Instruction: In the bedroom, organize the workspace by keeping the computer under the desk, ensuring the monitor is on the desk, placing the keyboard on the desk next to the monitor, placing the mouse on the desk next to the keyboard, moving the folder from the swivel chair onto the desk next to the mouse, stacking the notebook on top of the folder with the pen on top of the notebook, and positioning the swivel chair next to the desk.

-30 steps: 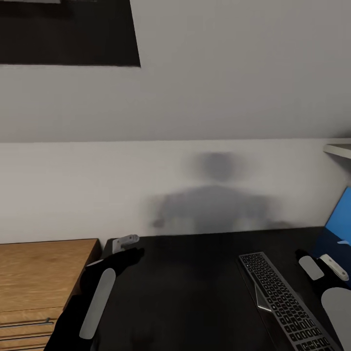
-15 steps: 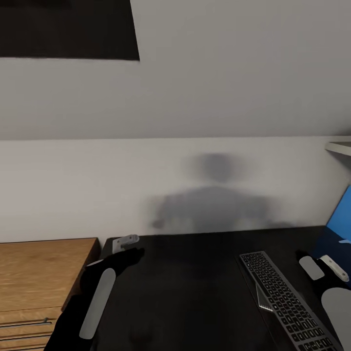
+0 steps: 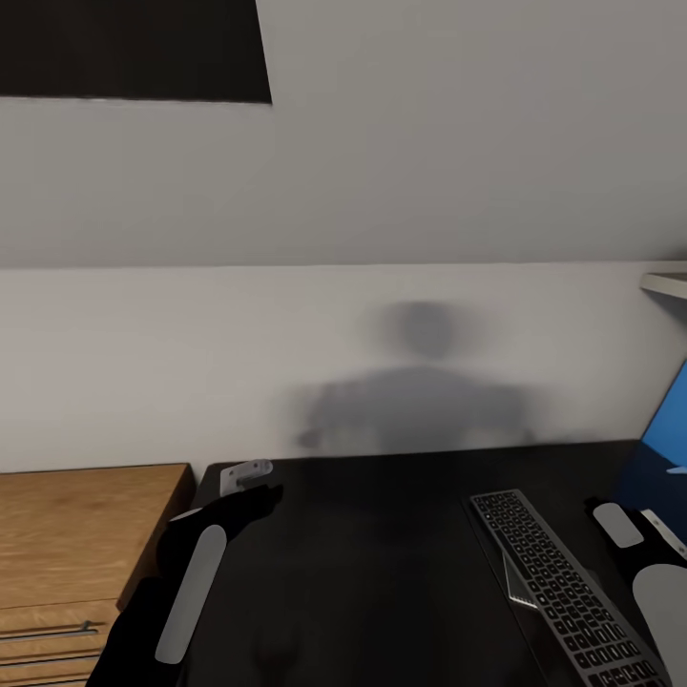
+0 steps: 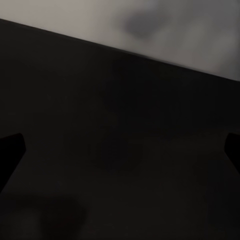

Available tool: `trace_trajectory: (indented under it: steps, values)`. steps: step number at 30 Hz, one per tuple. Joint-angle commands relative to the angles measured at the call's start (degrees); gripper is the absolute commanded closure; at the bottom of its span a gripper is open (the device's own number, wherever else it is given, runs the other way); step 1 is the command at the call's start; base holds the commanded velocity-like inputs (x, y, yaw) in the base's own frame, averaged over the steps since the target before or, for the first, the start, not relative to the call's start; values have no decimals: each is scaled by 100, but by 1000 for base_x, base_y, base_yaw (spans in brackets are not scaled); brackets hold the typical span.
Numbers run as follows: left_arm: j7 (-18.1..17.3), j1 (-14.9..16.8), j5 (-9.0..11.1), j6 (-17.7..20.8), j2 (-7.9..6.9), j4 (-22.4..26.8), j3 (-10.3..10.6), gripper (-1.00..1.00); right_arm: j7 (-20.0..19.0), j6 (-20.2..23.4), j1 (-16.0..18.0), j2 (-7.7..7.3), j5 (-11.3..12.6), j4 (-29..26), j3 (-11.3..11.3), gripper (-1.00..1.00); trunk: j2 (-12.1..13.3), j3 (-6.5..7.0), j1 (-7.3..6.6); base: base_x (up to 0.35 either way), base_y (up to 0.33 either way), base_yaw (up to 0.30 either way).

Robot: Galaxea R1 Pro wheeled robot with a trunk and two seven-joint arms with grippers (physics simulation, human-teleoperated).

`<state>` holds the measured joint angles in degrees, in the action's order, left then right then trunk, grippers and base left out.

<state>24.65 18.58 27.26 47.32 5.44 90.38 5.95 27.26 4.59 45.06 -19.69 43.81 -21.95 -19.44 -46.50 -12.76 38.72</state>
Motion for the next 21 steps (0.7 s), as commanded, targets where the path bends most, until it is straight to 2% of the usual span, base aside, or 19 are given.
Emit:
trace_trajectory:
  steps: [1, 21]
  values:
    - [57, 5, 60, 13, 0, 6, 3, -100, 25, 33, 3, 1, 14, -13, -13, -100, -49, -27, 24, 0, 0, 0]
    - [71, 5, 60, 13, 0, 32, 3, -100, 162, 50, 3, -20, 13, 71, -23, -100, -851, -386, 463, 0, 0, 0]
